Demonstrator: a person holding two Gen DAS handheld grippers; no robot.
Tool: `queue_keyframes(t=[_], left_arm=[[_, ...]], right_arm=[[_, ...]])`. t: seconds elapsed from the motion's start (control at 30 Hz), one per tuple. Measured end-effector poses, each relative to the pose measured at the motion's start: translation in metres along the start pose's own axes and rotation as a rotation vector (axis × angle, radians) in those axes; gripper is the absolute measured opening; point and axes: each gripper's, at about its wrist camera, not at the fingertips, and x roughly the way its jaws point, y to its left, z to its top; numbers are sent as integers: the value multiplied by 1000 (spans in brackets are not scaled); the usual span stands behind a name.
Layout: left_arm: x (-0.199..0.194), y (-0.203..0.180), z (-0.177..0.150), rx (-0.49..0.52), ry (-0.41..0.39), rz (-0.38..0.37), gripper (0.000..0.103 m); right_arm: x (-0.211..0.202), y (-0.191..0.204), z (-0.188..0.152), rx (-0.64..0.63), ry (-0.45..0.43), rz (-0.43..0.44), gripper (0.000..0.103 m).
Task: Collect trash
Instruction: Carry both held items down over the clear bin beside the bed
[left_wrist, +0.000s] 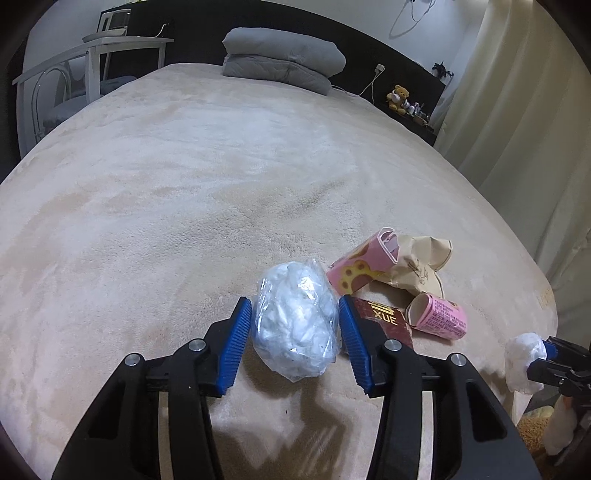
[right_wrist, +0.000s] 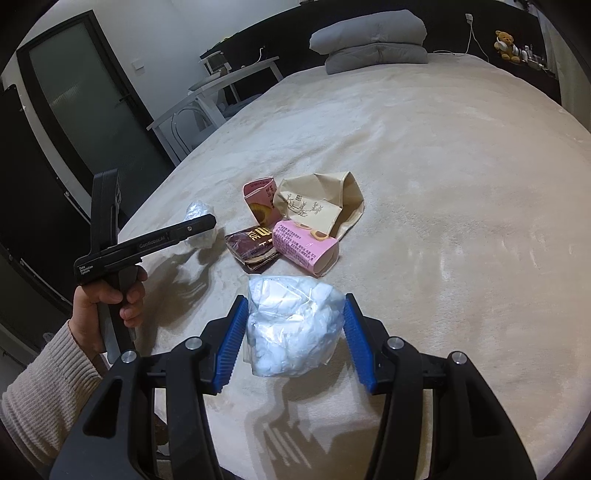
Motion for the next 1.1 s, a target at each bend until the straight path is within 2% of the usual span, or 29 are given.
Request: queue_keyframes(t=[0.73, 1.1], left_arm=[[-79, -37, -31, 21, -113, -60, 48], [-121, -51, -69, 9, -165, -97, 48]], right_arm=[[-27, 4, -17, 66, -75, -37, 52], [-42, 19, -45, 60, -112, -66, 52]])
